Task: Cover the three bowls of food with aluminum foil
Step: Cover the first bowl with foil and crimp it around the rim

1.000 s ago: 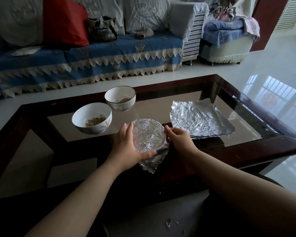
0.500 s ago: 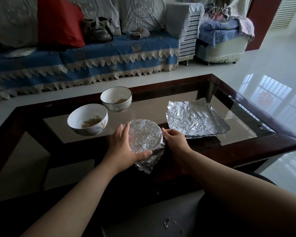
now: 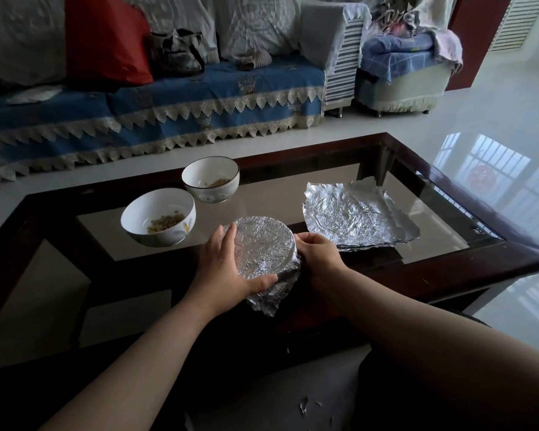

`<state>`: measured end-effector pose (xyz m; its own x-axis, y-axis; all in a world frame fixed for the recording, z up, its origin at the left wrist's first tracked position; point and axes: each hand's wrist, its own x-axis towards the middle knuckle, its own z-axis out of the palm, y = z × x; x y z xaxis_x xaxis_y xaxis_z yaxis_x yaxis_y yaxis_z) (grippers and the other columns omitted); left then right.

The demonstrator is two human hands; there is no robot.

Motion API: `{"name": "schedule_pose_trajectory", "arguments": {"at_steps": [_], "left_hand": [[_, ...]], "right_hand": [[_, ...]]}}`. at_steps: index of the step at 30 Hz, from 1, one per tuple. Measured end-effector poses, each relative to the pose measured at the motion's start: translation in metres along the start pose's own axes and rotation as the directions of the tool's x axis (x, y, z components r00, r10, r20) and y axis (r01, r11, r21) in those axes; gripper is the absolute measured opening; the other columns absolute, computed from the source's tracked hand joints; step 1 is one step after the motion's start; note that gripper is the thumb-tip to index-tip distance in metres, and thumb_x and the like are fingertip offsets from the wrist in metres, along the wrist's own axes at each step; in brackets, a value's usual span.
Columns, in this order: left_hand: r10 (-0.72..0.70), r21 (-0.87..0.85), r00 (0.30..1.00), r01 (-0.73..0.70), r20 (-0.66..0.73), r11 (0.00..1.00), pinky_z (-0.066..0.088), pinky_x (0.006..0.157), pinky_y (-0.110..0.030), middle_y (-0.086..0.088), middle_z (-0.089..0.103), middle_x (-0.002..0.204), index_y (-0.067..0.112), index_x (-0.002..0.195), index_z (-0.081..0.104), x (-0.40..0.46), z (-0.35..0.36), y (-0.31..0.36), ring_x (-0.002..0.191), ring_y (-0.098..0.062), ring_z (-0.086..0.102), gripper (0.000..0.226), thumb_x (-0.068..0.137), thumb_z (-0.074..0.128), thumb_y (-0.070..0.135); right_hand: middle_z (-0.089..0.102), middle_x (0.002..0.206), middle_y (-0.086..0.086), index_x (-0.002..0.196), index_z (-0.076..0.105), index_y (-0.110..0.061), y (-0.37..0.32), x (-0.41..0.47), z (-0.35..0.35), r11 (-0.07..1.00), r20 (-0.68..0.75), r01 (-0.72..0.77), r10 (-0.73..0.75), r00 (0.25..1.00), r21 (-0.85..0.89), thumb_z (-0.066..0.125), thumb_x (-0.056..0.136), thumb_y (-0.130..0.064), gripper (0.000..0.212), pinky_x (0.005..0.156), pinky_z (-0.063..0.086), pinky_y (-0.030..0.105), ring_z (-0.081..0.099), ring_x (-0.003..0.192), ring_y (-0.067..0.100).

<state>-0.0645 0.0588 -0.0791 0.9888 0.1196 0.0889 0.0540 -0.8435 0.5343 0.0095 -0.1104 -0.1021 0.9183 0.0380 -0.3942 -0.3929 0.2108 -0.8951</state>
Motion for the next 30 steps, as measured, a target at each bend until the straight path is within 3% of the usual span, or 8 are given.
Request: {"name": "schedule_pose_trajectory", "arguments": {"at_steps": [4,8,10,12,17,20,24,30], "left_hand": [[-0.011,-0.006,1.0,0.011,-0.002,1.0,0.007,0.118,-0.034,-0.009,0.002,0.158,0.022,0.152,0.006,0.0,0.001,0.001,0.146,-0.02,0.001,0.139,0.037,0.051,0.086],[-0.023,0.006,1.0,0.023,-0.005,1.0,0.007,0.119,-0.035,-0.01,0.001,0.158,0.022,0.152,0.006,-0.001,0.002,0.003,0.146,-0.022,0.0,0.134,0.047,0.066,0.08],[-0.033,0.015,0.999,0.033,-0.006,0.999,0.007,0.119,-0.035,-0.009,0.0,0.158,0.022,0.152,0.005,-0.001,0.002,0.003,0.146,-0.022,0.0,0.137,0.043,0.059,0.084],[-0.052,0.015,0.999,0.053,-0.011,0.999,0.007,0.118,-0.035,-0.009,0.001,0.158,0.022,0.152,0.004,-0.001,0.002,0.005,0.146,-0.023,0.001,0.139,0.037,0.048,0.087],[-0.097,0.019,0.993,0.099,-0.063,0.995,0.008,0.118,-0.04,-0.014,0.0,0.157,0.018,0.152,0.003,-0.008,0.009,0.018,0.144,-0.029,0.001,0.13,0.056,0.071,0.073],[-0.147,0.02,0.989,0.148,-0.023,0.989,0.005,0.118,-0.041,-0.013,-0.008,0.159,0.016,0.152,-0.004,-0.01,0.009,0.023,0.146,-0.03,-0.005,0.13,0.059,0.068,0.073],[-0.166,0.106,0.984,0.159,0.064,0.982,0.002,0.119,-0.042,-0.008,-0.017,0.159,0.013,0.151,-0.012,-0.009,-0.002,0.016,0.146,-0.03,-0.007,0.14,0.05,0.052,0.086],[-0.136,0.18,0.99,0.128,0.033,0.975,0.004,0.117,-0.04,-0.006,-0.008,0.16,0.012,0.151,-0.009,-0.011,-0.001,0.014,0.145,-0.029,-0.001,0.141,0.046,0.043,0.09]], "right_hand": [[0.069,0.076,0.005,0.083,0.068,-0.011,-0.001,-0.002,-0.001,0.94,-0.094,0.191,-0.225,0.97,-0.282,0.068,0.086,-0.019,0.009,0.065,0.05,0.026,0.06,0.066,0.015],[0.068,0.08,-0.001,0.096,0.068,-0.013,-0.01,-0.007,-0.007,0.822,-0.037,0.311,-0.372,0.927,-0.477,0.058,0.092,-0.02,0.012,0.061,0.045,0.017,0.059,0.063,0.007],[0.066,0.081,-0.003,0.102,0.064,-0.015,-0.012,-0.012,-0.009,0.738,0.025,0.368,-0.431,0.902,-0.566,0.049,0.097,-0.018,0.017,0.057,0.039,0.014,0.056,0.063,0.005],[0.065,0.085,-0.003,0.104,0.063,-0.013,-0.009,-0.017,-0.011,0.681,0.068,0.397,-0.456,0.887,-0.615,0.047,0.098,-0.023,0.02,0.064,0.038,0.023,0.057,0.074,0.01],[0.057,0.077,-0.007,0.095,0.059,-0.013,0.0,-0.021,-0.013,0.791,0.072,0.366,-0.382,0.921,-0.491,0.051,0.096,-0.034,0.022,0.066,0.039,0.023,0.052,0.071,0.005],[0.062,0.082,0.001,0.099,0.061,-0.009,0.0,-0.016,-0.012,0.888,0.094,0.297,-0.282,0.955,-0.352,0.053,0.095,-0.033,0.025,0.078,0.049,0.034,0.058,0.079,0.014],[0.062,0.09,0.01,0.097,0.06,-0.011,-0.004,-0.014,-0.015,0.951,0.164,0.183,-0.145,0.976,-0.248,0.053,0.096,-0.031,0.02,0.087,0.05,0.042,0.058,0.086,0.022],[0.063,0.082,0.011,0.097,0.058,-0.003,-0.016,-0.019,-0.019,0.998,0.36,-0.03,0.045,0.932,-0.047,0.042,0.101,-0.02,0.024,0.066,0.056,0.032,0.061,0.074,0.022]]}}
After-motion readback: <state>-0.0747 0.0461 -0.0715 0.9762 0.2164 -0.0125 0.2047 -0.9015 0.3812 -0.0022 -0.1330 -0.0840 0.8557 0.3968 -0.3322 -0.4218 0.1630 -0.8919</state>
